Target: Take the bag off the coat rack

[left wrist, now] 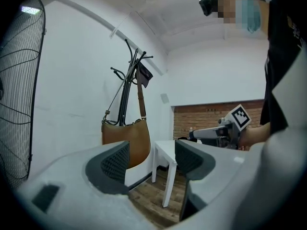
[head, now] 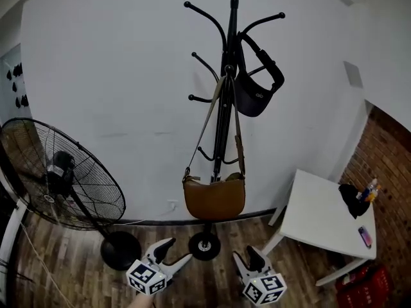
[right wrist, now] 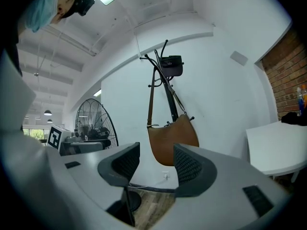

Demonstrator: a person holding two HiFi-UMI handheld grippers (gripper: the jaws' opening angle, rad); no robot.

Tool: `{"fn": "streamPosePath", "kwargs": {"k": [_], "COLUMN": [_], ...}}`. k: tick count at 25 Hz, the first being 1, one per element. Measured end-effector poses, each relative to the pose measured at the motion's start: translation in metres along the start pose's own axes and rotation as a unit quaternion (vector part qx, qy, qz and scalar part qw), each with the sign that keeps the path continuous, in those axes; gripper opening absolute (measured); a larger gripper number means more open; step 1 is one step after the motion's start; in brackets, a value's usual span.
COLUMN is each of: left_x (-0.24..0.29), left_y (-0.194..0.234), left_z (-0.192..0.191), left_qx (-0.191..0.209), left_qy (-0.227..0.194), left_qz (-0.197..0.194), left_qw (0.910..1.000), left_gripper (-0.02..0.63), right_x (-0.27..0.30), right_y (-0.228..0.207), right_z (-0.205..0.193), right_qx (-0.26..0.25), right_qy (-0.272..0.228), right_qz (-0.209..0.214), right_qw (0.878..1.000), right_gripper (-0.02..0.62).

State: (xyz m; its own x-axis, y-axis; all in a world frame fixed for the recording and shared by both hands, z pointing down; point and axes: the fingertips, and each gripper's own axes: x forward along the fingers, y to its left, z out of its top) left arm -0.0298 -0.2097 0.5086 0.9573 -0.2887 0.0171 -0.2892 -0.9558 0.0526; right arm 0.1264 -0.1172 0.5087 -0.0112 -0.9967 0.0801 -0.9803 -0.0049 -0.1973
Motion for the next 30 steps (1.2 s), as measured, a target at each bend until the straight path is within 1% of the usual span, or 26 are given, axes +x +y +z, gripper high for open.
{"fn": "streamPosePath", "kwargs": {"k": [4, 7, 12, 16, 19, 25, 30], "left_x": [0.012, 0.022, 0.037, 0.05, 0.065, 0.094, 0.117], "left_y": [0.015, 0.024, 0.045, 0.065, 0.074, 0.097, 0.117], "left_z": [-0.004, 0.0, 0.009, 0.009, 0.011, 0.018, 0.03], "left_qx": [-0.007, -0.005, 0.0, -0.004, -0.005, 0.005, 0.016], "left_qy": [0.002, -0.004, -0.007, -0.006, -0.006, -0.012, -0.021], "left_qz": [0.007, 0.014, 0.038, 0.063, 0.072, 0.096, 0.123], "left_qw": [1.0, 0.9999, 0.9992, 0.998, 0.9974, 0.9953, 0.9921], "left_gripper": [0.291, 0.291, 0.291, 0.29, 0.29, 0.284, 0.281], "right_x": [0.016, 0.031, 0.061, 0.083, 0.099, 0.135, 0.165], "right_y": [-0.01, -0.022, -0.042, -0.061, -0.075, -0.095, -0.105], "right_z": [0.006, 0.013, 0.029, 0.04, 0.05, 0.071, 0.101], "right_qx": [-0.004, -0.008, -0.014, -0.017, -0.023, -0.048, -0.081], "right_qy": [-0.002, -0.005, -0.01, -0.009, -0.012, -0.018, -0.038], "right_qz": [-0.001, 0.002, 0.008, 0.012, 0.014, 0.031, 0.047], "right_qw": [1.0, 1.0, 1.0, 1.0, 1.0, 0.998, 0.995], "right_gripper": [0.201, 0.201, 0.201, 0.201, 0.201, 0.199, 0.198]}}
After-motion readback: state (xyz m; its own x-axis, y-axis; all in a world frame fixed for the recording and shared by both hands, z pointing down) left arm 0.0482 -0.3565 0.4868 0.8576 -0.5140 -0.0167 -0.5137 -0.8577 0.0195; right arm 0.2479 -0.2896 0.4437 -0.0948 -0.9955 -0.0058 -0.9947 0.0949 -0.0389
